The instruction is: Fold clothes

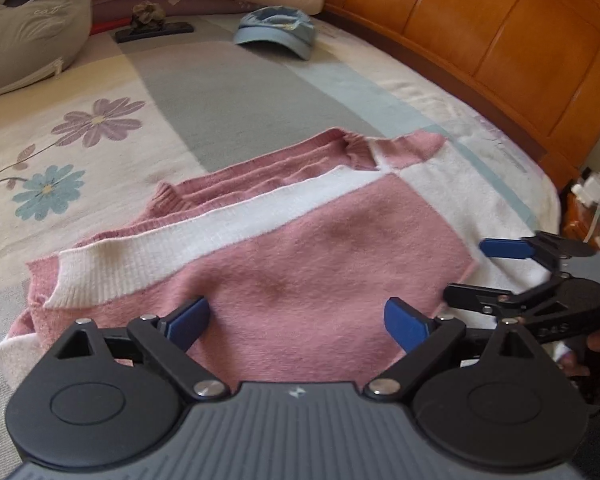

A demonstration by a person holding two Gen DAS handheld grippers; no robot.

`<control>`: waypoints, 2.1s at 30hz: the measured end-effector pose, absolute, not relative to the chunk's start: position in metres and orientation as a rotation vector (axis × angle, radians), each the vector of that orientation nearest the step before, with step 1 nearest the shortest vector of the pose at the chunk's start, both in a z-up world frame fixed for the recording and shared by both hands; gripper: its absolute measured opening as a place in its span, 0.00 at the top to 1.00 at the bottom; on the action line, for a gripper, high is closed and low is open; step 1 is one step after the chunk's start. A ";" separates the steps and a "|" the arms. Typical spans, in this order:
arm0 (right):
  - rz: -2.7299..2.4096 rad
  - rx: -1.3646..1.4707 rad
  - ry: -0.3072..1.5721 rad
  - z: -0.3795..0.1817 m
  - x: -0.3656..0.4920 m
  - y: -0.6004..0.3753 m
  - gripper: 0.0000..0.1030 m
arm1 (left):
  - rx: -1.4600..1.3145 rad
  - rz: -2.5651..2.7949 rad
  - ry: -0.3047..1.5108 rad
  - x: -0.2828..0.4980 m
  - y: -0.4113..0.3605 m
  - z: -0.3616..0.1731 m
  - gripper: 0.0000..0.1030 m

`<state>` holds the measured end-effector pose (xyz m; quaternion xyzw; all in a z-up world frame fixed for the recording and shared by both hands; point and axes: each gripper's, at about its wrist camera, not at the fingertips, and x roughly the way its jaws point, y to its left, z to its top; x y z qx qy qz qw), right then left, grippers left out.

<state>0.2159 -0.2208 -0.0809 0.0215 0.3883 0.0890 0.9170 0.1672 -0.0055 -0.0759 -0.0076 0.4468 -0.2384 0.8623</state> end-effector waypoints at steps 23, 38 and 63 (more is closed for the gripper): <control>0.078 0.075 0.810 -0.081 0.261 -0.229 0.00 | 0.101 -0.395 0.891 0.149 -0.001 -0.064 0.06; -0.004 0.144 0.803 -0.074 0.243 -0.258 0.00 | 0.013 -0.306 0.921 0.129 0.027 -0.066 0.06; 0.079 0.113 0.743 -0.039 0.202 -0.216 0.00 | -0.066 -0.396 0.977 0.085 0.032 -0.070 0.06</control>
